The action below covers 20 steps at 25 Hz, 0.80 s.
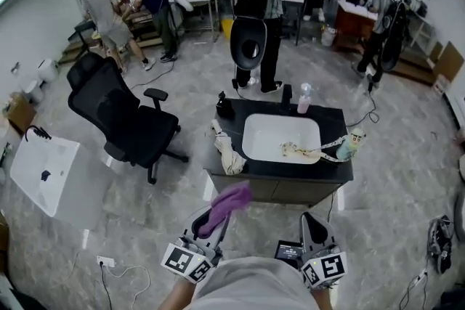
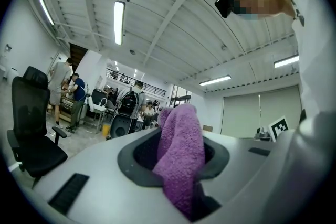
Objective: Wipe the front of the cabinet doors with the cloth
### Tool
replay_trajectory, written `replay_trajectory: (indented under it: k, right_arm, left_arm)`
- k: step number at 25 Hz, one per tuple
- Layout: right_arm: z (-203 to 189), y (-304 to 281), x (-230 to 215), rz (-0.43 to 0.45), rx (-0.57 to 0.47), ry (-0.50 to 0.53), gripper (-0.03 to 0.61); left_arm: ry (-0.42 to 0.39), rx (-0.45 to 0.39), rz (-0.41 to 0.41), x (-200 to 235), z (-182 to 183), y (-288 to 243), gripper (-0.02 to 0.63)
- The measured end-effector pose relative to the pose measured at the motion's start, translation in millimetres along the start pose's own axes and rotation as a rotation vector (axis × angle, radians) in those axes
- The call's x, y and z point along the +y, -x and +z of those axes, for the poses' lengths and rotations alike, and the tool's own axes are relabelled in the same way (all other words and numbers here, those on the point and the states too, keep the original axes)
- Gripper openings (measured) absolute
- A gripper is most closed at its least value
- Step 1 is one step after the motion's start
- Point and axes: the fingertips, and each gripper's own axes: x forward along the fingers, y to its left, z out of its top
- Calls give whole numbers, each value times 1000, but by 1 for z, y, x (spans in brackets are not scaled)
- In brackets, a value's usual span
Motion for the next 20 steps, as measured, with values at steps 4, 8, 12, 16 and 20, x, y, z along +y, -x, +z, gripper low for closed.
replay_trajectory:
  k: [4,8,12,16,20]
  right_arm:
    - [-3,-6,-3,-3,-3,-8,26]
    - [-2,-5,-15,-51,0,-5,26]
    - [-10,-4,-18,-79,9,-34,26]
    - [-11,-5,-13,-65,15,-26,26]
    - [-16,9,-6,-72,46,-25,26]
  left_arm:
    - [6,27,2,4,-11,-4,103]
    - [-32,6,-11,1,-3,-14,104]
    - [-33,2,1,4,-4,-12,104]
    - [-22,23,5,3,-16,-4,104]
    - [4,46,16,-3,-28,13,104]
